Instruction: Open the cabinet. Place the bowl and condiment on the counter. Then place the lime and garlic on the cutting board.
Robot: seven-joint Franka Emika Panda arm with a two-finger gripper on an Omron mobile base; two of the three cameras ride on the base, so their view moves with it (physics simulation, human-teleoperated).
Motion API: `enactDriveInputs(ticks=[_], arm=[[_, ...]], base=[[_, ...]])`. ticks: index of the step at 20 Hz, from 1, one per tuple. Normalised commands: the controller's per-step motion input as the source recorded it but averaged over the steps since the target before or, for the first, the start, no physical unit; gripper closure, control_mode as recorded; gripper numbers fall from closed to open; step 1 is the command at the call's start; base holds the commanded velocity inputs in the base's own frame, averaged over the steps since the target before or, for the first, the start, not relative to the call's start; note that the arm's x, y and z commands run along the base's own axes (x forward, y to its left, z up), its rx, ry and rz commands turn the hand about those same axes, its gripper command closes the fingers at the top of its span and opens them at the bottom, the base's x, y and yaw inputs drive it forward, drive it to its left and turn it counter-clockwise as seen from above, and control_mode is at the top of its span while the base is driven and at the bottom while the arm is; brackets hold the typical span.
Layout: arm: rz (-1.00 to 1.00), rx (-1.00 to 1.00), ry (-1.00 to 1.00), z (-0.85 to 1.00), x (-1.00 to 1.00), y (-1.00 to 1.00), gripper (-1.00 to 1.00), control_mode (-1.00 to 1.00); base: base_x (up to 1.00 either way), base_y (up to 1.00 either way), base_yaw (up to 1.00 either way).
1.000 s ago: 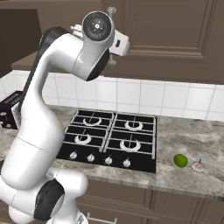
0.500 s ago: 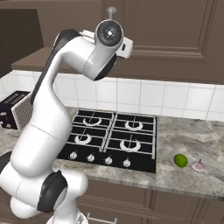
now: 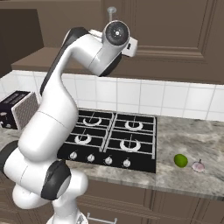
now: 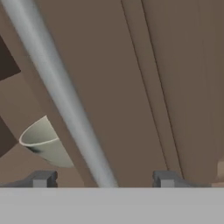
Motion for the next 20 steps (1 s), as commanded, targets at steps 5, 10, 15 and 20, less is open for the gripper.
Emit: enactDriveInputs(ticks=[5, 10, 15, 20], arm=[[0.01, 0.0, -0.06, 0.0, 0.21, -0.15, -1.0, -1.0], [0.01, 0.0, -0.09, -0.07, 0.34, 0.0, -1.0, -1.0], [0.01, 0.0, -0.05, -0.07, 0.38, 0.0, 1.0, -1.0], [0.0, 0.0, 0.0, -0.09, 0.45, -0.14, 1.0, -1.0]], base=[[0.0, 0.0, 0.0], [0.0, 0.0, 0.0], [0.0, 0.0, 0.0], [0.0, 0.0, 0.0]])
